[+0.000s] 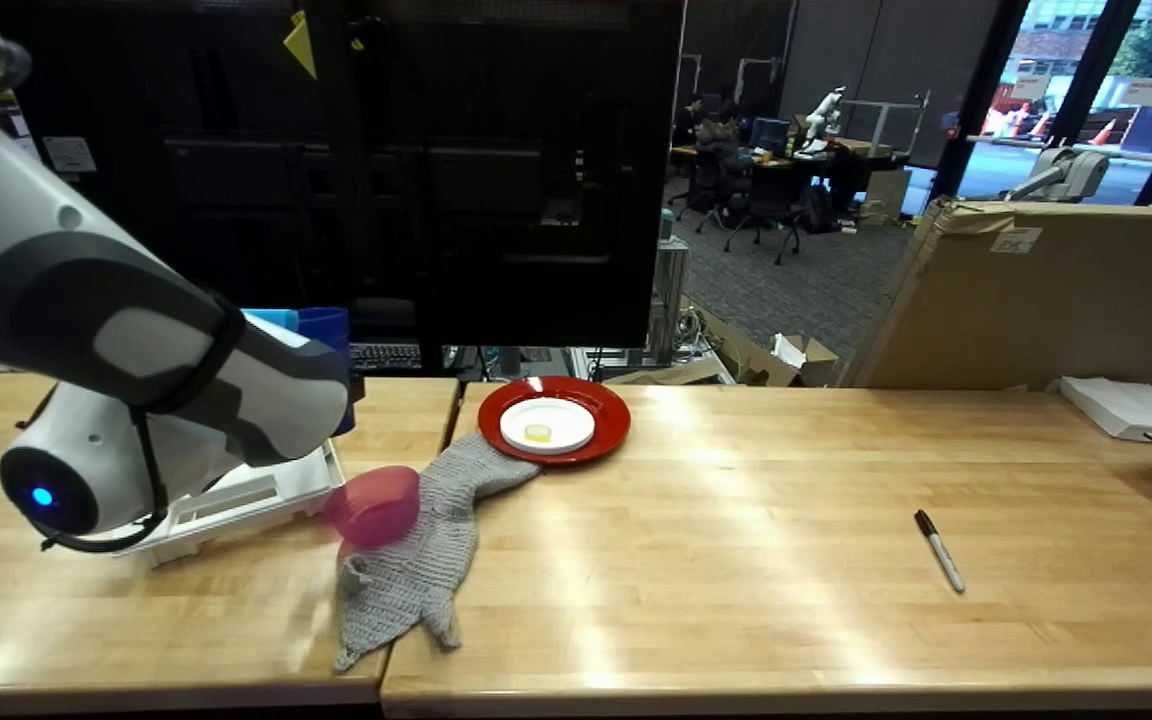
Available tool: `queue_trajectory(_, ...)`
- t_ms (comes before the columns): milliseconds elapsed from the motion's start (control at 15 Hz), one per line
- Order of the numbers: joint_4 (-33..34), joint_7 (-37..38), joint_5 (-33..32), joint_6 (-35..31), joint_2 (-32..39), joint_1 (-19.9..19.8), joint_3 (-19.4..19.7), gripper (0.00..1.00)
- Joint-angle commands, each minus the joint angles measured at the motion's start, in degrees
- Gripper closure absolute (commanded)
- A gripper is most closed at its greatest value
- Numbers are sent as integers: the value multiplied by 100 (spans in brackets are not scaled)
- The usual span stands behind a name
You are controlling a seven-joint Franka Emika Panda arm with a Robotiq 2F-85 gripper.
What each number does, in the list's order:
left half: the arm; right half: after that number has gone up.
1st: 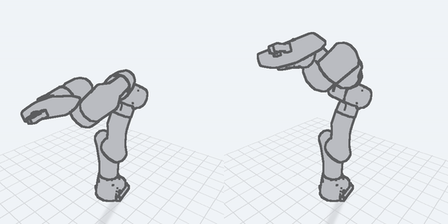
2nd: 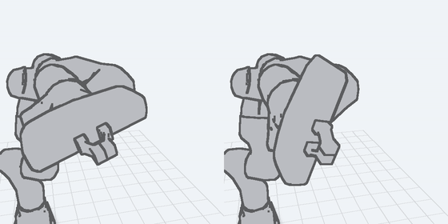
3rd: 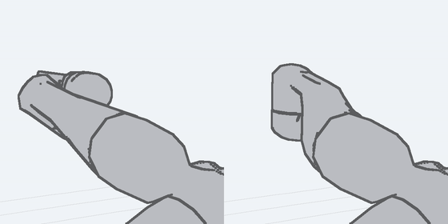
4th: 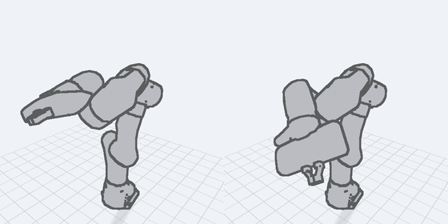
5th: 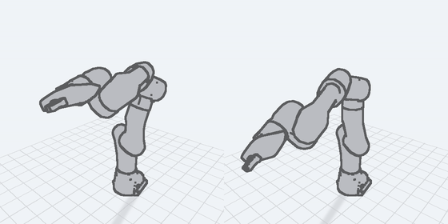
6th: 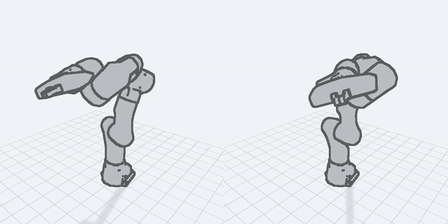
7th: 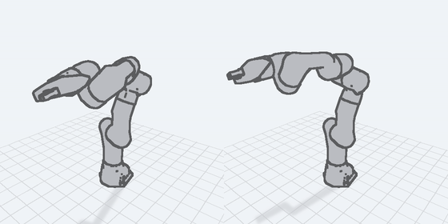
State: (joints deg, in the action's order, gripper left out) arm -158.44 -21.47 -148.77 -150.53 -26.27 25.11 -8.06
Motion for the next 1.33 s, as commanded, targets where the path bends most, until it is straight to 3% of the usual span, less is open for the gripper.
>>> queue_trajectory(0, -147, 254, -63, -411, -627, 327, 360, 42)
queue_trajectory(533, -40, 233, -61, -1112, -830, -368, 363, 42)
queue_trajectory(600, -41, -104, -61, -1106, -816, -549, 257, 42)
queue_trajectory(667, -41, 69, -3, -898, -639, -326, 351, 17)
queue_trajectory(933, -42, -63, -3, -963, -641, -472, 323, 17)
queue_trajectory(1000, -42, -65, -3, -966, -641, -472, 320, 42)
queue_trajectory(1267, -63, 744, -70, -955, -513, -77, 408, 42)
